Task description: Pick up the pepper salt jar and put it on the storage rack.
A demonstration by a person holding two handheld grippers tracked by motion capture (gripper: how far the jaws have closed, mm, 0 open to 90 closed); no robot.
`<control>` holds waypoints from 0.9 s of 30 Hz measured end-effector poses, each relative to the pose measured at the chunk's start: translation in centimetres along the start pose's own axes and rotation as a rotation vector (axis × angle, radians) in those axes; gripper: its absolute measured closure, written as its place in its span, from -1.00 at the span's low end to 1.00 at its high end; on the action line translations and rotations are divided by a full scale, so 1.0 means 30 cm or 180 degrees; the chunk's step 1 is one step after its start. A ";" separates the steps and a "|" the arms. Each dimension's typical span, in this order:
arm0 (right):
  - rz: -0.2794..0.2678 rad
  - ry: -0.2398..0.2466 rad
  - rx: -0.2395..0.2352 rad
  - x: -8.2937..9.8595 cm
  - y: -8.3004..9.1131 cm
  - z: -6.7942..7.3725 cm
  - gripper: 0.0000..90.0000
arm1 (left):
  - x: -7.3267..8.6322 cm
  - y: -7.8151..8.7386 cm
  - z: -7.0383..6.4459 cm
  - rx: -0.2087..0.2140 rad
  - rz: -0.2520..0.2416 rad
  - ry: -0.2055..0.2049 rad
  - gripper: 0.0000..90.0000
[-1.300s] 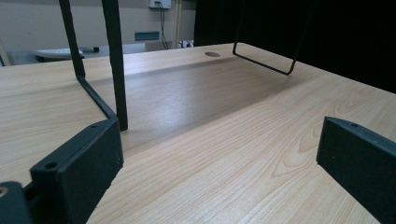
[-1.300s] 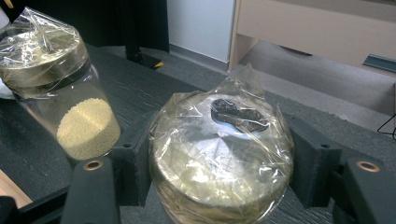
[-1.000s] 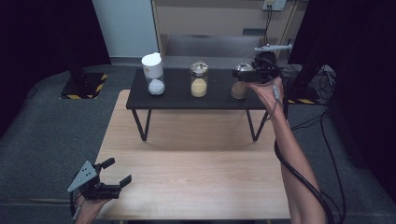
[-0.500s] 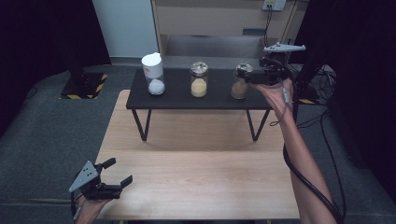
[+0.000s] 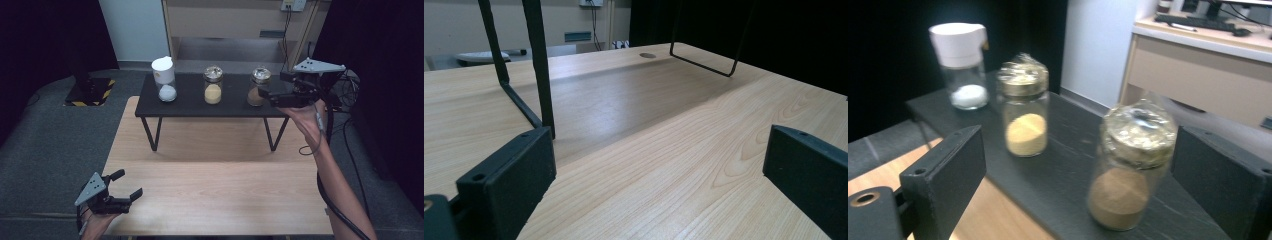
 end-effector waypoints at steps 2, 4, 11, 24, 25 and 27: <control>-0.0043 0.0059 -0.0028 0.008 0.019 0.019 -0.82 | 0.000 0.000 0.000 0.0001 -0.0001 0.0004 -1.00; -0.0075 0.0083 -0.0076 0.015 0.035 0.033 -0.82 | 0.000 0.000 0.000 0.0002 -0.0001 0.0003 -1.00; -0.0225 0.0177 -0.0187 0.057 0.100 0.087 -0.81 | 0.000 0.001 -0.001 0.0007 0.0002 -0.0007 -1.00; -0.0352 0.0202 -0.0248 0.171 0.222 0.175 -0.82 | -0.002 0.006 -0.008 0.0008 0.0005 -0.0036 -1.00; -0.0351 0.0196 -0.0247 0.178 0.229 0.179 -0.82 | -0.002 0.006 -0.009 0.0008 0.0004 -0.0036 -1.00; -0.0351 0.0192 -0.0220 0.202 0.246 0.193 -0.82 | -0.002 0.006 -0.009 0.0008 0.0005 -0.0038 -1.00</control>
Point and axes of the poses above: each handheld gripper's, and its own axes: y roughly backward along the jaws, x roughly out of its underside, z roughly to its left, the point moved 6 cm from there along -y, roughly forward along the jaws, and after that the axes turned 12 degrees about y, right-handed, at the moved point
